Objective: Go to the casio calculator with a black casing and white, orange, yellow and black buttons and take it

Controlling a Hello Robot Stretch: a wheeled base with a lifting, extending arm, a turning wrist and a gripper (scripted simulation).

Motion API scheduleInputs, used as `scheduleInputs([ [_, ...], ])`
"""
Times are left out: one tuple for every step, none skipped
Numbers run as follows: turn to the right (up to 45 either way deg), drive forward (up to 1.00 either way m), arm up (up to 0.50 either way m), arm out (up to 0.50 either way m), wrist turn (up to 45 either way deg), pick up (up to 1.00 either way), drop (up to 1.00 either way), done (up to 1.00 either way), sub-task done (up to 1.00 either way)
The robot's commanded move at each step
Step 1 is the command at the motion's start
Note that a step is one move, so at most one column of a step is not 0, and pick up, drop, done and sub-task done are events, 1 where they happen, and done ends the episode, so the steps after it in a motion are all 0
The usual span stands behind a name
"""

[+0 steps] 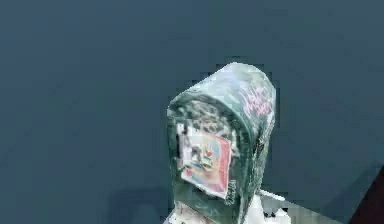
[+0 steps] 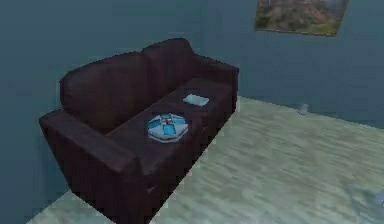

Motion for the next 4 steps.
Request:
scheduleInputs([
  [45.0, 0.00, 0.00, 0.00, 0.0, 0.00, 0.00, 0.00, 0.00],
  [45.0, 0.00, 0.00, 0.00, 0.0, 0.00, 0.00, 0.00, 0.00],
  [30.0, 0.00, 0.00, 0.00, 0.0, 0.00, 0.00, 0.00, 0.00],
  [0.0, 1.00, 0.00, 0.00, 0.0, 0.00, 0.00, 0.00, 0.00],
])
